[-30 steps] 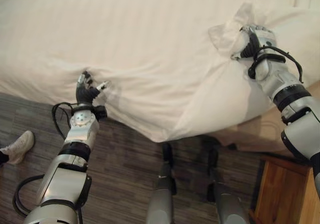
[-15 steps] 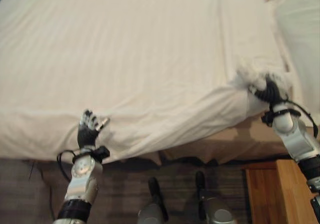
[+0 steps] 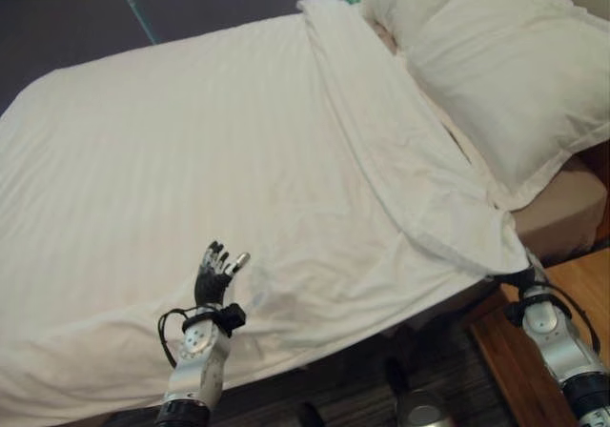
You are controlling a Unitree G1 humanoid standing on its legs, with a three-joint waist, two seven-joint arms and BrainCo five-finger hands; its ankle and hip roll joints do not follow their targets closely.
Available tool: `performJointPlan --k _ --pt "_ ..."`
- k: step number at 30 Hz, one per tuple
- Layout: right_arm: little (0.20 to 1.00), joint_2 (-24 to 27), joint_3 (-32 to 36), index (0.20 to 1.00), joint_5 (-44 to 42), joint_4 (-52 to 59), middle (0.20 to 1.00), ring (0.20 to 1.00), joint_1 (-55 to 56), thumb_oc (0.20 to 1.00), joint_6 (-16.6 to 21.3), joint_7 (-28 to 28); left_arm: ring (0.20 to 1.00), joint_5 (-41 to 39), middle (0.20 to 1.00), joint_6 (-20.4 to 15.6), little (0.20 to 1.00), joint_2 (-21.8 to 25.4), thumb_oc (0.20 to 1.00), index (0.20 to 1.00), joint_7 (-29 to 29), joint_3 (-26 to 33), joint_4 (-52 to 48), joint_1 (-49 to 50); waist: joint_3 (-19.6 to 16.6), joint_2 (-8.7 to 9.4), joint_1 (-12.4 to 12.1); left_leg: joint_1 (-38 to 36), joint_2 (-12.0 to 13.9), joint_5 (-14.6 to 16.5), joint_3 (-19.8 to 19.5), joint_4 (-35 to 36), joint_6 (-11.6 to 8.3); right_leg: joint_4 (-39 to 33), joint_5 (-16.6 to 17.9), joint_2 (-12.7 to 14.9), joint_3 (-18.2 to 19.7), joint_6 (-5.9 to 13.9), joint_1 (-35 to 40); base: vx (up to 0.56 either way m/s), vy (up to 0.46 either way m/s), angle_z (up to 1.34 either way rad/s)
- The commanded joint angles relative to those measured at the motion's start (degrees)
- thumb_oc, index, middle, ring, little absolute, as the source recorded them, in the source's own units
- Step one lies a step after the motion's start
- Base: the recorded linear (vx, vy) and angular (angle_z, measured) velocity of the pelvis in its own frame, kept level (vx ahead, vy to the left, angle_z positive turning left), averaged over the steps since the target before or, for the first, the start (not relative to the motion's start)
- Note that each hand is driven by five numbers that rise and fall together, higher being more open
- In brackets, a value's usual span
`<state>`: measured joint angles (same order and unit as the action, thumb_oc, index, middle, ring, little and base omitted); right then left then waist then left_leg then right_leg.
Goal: Making the bed.
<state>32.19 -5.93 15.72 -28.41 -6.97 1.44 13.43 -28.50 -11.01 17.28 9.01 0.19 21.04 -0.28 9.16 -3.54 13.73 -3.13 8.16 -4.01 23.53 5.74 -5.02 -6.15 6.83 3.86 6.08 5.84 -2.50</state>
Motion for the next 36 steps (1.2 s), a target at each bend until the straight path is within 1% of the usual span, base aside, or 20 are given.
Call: performJointPlan --k 1,2,3,5,7,8,13,16,19,21,22,24,25,26,27,28,31,34,35,36 --pt "1.000 -0.7 -1.0 1.000 3.6 -12.2 1.000 1.000 4.2 1.000 -2.8 0.8 1.000 1.9 1.000 -2.3 1.000 2.1 1.000 1.000 0.2 0.8 1.0 -1.8 -0.7 2.92 0.7 -6.0 -0.3 7.5 -0.7 -0.7 0.83 1.2 -4.2 4.7 -3.2 4.03 -1.9 0.00 0.000 0.00" --pt "1.000 -2.1 -2.0 1.000 4.4 -18.7 1.000 1.000 4.7 1.000 -3.5 1.0 1.000 2.1 1.000 -2.3 1.000 1.9 1.000 1.000 0.4 0.3 1.6 -2.1 -0.7 3.00 0.6 -6.1 -0.3 7.5 -0.8 -0.7 0.84 1.2 -4.3 4.7 -3.3 3.98 -1.6 0.00 0.000 0.00" --pt "1.000 -2.1 -2.1 1.000 4.3 -18.9 1.000 1.000 4.6 1.000 -3.4 1.1 1.000 2.1 1.000 -2.3 1.000 2.0 1.000 1.000 0.4 0.4 1.6 -2.1 -0.7 3.09 0.5 -5.9 -0.2 7.3 -0.7 -0.7 0.80 1.2 -4.1 4.7 -3.2 3.89 -1.9 -0.01 -0.025 0.10" --pt "1.000 -4.9 -2.5 1.000 3.1 -34.7 1.000 1.000 4.6 1.000 -5.7 0.7 1.000 1.7 1.000 -2.2 1.000 2.3 1.000 1.000 0.8 -0.6 2.4 -2.9 -0.7 3.40 0.3 -6.4 -0.2 7.4 -1.0 -0.7 0.79 1.2 -4.5 4.5 -3.5 3.91 -1.1 0.00 -0.037 0.13" --pt "1.000 -5.6 -1.2 1.000 0.9 -41.6 1.000 1.000 5.0 1.000 -6.6 0.5 1.000 1.1 1.000 -2.1 1.000 2.8 1.000 1.000 1.0 -0.9 2.7 -3.3 -0.6 3.72 0.0 -6.6 -0.1 7.3 -1.0 -0.7 0.75 1.2 -4.5 4.4 -3.6 3.87 -0.8 0.01 -0.033 0.04" --pt "1.000 -6.0 -0.3 1.000 -0.4 -48.2 1.000 1.000 5.4 1.000 -7.6 -0.4 1.000 0.8 1.000 -2.1 1.000 3.0 1.000 1.000 0.8 -1.3 3.2 -3.5 -0.5 3.94 -0.5 -6.7 0.1 7.2 -1.5 -0.7 0.71 1.2 -4.8 4.4 -3.9 3.75 -0.3 0.00 0.000 0.00" --pt "1.000 -5.8 1.9 1.000 -2.9 -55.9 1.000 1.000 6.0 1.000 -8.9 -2.2 1.000 0.7 1.000 -1.9 1.000 3.2 1.000 1.000 -0.8 -1.4 2.2 -2.6 -0.5 4.83 -2.0 -6.3 0.5 6.7 -2.6 -0.7 0.43 1.2 -5.2 4.2 -5.0 3.50 0.4 0.00 -0.021 -0.04" --pt "1.000 -5.3 2.5 1.000 -3.4 -57.0 1.000 1.000 6.1 1.000 -9.3 -2.5 1.000 0.6 1.000 -1.8 1.000 3.0 1.000 1.000 -1.5 -1.2 1.4 -1.8 -0.5 5.30 -2.6 -6.2 0.8 6.6 -2.9 -0.7 0.34 1.2 -5.4 4.2 -5.6 3.49 0.7 0.00 -0.010 0.04" --pt "1.000 -1.4 3.2 1.000 -2.4 -56.0 1.000 1.000 3.8 1.000 -9.1 -1.7 1.000 -0.4 1.000 -1.9 1.000 3.3 1.000 1.000 -2.9 0.0 -0.6 0.2 -0.7 6.46 -4.0 -6.0 1.5 6.4 -3.3 -0.7 -0.02 1.2 -5.4 4.0 -6.4 3.55 1.0 -0.01 -0.011 0.05" --pt "1.000 2.9 4.2 1.000 -4.0 -48.8 1.000 1.000 0.6 1.000 -7.0 0.3 1.000 -0.7 1.000 -2.3 1.000 3.4 1.000 1.000 -3.0 1.1 -1.8 1.0 -0.7 7.34 -4.5 -6.1 1.9 6.2 -2.9 -0.7 -0.25 1.2 -5.2 3.7 -6.4 3.72 1.1 0.00 -0.002 0.08" --pt "0.200 4.3 4.7 0.200 -5.5 -43.9 0.200 0.200 -0.5 0.200 -6.0 0.7 1.000 -0.7 1.000 -2.4 1.000 3.4 1.000 1.000 -2.6 1.3 -1.8 0.9 -0.9 7.68 -4.3 -6.1 2.1 6.2 -2.6 -0.7 -0.34 1.2 -5.1 3.6 -6.2 3.78 1.0 0.00 0.000 0.00" --pt "0.200 7.2 6.6 0.200 -9.4 -27.4 0.200 0.200 -0.5 0.200 -3.6 1.4 1.000 -0.4 1.000 -2.6 1.000 3.1 1.000 1.000 -1.6 2.0 -2.4 0.5 -1.2 8.29 -3.5 -6.2 2.4 6.2 -2.0 -0.7 -0.48 1.2 -4.9 3.4 -5.7 3.81 0.6 0.02 -0.004 -0.03" --pt "0.200 6.1 11.1 0.200 -23.0 -5.3 0.200 0.200 -0.7 0.200 2.0 2.2 1.000 0.2 1.000 -2.7 1.000 3.4 1.000 1.000 -0.1 2.6 -2.1 -0.5 -2.1 8.32 -2.8 -6.5 2.8 6.5 -1.5 -0.7 -0.59 1.2 -5.2 3.2 -5.8 3.79 0.6 0.04 -0.017 -0.08" --pt "0.200 6.1 11.2 0.200 -23.0 -5.3 0.200 0.200 -0.7 0.200 1.9 2.2 1.000 0.2 1.000 -2.7 1.000 3.4 1.000 1.000 -0.1 2.6 -2.1 -0.6 -2.1 8.39 -2.8 -6.3 2.8 6.3 -1.4 -0.7 -0.63 1.2 -5.0 3.2 -5.7 3.70 0.3 0.08 -0.024 -0.15" --pt "0.200 0.9 11.6 0.200 -32.2 -2.2 0.200 0.200 -2.9 0.200 4.9 1.2 1.000 0.0 1.000 -2.5 1.000 3.7 1.000 1.000 0.3 2.3 -1.6 -1.0 -2.2 7.92 -3.1 -6.3 3.1 6.4 -1.7 -0.7 -0.69 1.2 -5.3 3.1 -6.0 3.58 0.7 0.02 -0.043 -0.15" --pt "0.200 -2.1 11.4 0.200 -37.3 -1.3 0.200 0.200 -4.3 0.200 6.6 0.4 1.000 0.2 1.000 -2.3 1.000 4.0 1.000 1.000 0.6 2.2 -1.2 -1.3 -2.2 7.70 -3.3 -6.0 3.2 6.1 -1.9 -0.7 -0.84 1.2 -5.3 3.1 -6.0 3.34 0.5 0.05 -0.043 -0.14" --pt "0.200 -8.3 12.2 0.200 -53.6 -1.5 0.200 0.200 -9.9 0.200 10.6 -1.7 1.000 -1.4 1.000 -2.0 1.000 4.9 1.000 1.000 0.3 2.8 1.3 -2.1 -2.0 6.20 -4.3 -5.1 3.5 5.2 -2.5 -0.7 -1.45 1.2 -5.7 2.9 -6.8 2.96 0.3 0.03 -0.040 0.10" --pt "0.200 -9.0 12.4 0.200 -56.7 -1.7 0.200 0.200 -11.3 0.200 11.4 -2.2 1.000 -2.2 1.000 -2.1 1.000 5.1 1.000 1.000 -0.1 3.2 2.0 -2.1 -1.9 5.84 -4.4 -4.9 3.6 5.1 -2.6 -0.7 -1.65 1.2 -5.8 2.9 -7.0 2.90 0.2 0.03 -0.039 0.21" --pt "0.200 -10.4 12.5 0.200 -62.3 -1.3 0.200 0.200 -14.6 0.200 13.5 -2.7 1.000 -3.5 1.000 -2.4 1.000 5.5 1.000 1.000 -0.3 3.0 2.9 -2.3 -1.3 4.89 -5.1 -4.2 3.6 4.7 -3.0 -0.7 -1.99 1.2 -5.9 3.0 -7.4 2.80 0.0 0.01 -0.064 0.22" --pt "0.200 -10.9 12.6 0.200 -64.6 -1.7 0.200 0.200 -16.6 0.200 14.6 -2.7 1.000 -4.2 1.000 -2.7 1.000 5.7 1.000 1.000 -0.4 3.0 3.4 -2.6 -0.9 4.46 -5.3 -3.6 3.7 4.4 -3.3 -0.7 -2.13 1.2 -5.9 3.0 -7.6 2.71 -0.4 -0.01 -0.081 0.12"
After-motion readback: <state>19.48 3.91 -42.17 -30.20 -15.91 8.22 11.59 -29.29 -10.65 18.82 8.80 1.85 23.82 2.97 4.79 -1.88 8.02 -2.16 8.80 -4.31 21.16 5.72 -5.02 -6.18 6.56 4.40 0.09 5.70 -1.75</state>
